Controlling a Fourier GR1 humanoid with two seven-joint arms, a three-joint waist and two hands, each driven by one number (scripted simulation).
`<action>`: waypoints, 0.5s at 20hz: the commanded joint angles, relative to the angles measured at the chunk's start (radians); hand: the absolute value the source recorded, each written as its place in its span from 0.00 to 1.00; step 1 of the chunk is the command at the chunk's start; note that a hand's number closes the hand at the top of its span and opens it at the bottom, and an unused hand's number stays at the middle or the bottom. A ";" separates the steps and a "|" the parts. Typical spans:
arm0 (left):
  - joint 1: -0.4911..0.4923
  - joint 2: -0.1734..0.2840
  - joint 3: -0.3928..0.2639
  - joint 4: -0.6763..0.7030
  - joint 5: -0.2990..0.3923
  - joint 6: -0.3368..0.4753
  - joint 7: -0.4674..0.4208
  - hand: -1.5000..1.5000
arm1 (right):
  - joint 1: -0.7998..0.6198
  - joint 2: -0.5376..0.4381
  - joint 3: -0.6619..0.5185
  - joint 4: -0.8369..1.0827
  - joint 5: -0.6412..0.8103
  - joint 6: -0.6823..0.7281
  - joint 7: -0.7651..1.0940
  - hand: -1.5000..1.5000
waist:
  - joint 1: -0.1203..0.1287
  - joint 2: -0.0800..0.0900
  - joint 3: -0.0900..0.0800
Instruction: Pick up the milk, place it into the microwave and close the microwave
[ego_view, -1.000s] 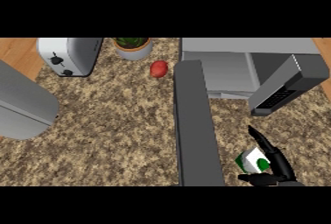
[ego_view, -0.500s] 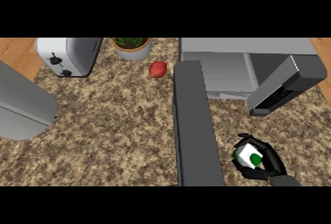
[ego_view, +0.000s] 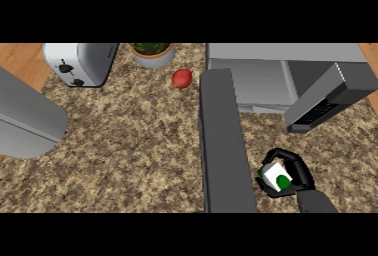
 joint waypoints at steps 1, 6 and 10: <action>0.020 0.007 0.015 -0.064 0.096 0.003 0.017 0.00 | -0.076 0.015 -0.094 0.034 -0.080 -0.044 -0.045 1.00 | 0.002 0.001 0.001; 0.069 -0.055 0.008 -0.103 0.081 -0.017 0.019 0.00 | -0.122 0.006 -0.075 0.043 -0.057 -0.067 -0.020 1.00 | -0.008 -0.004 -0.001; -0.004 -0.005 -0.007 -0.066 0.076 0.034 0.065 0.00 | -0.213 0.049 -0.088 0.049 -0.049 -0.188 -0.015 1.00 | -0.009 0.001 -0.001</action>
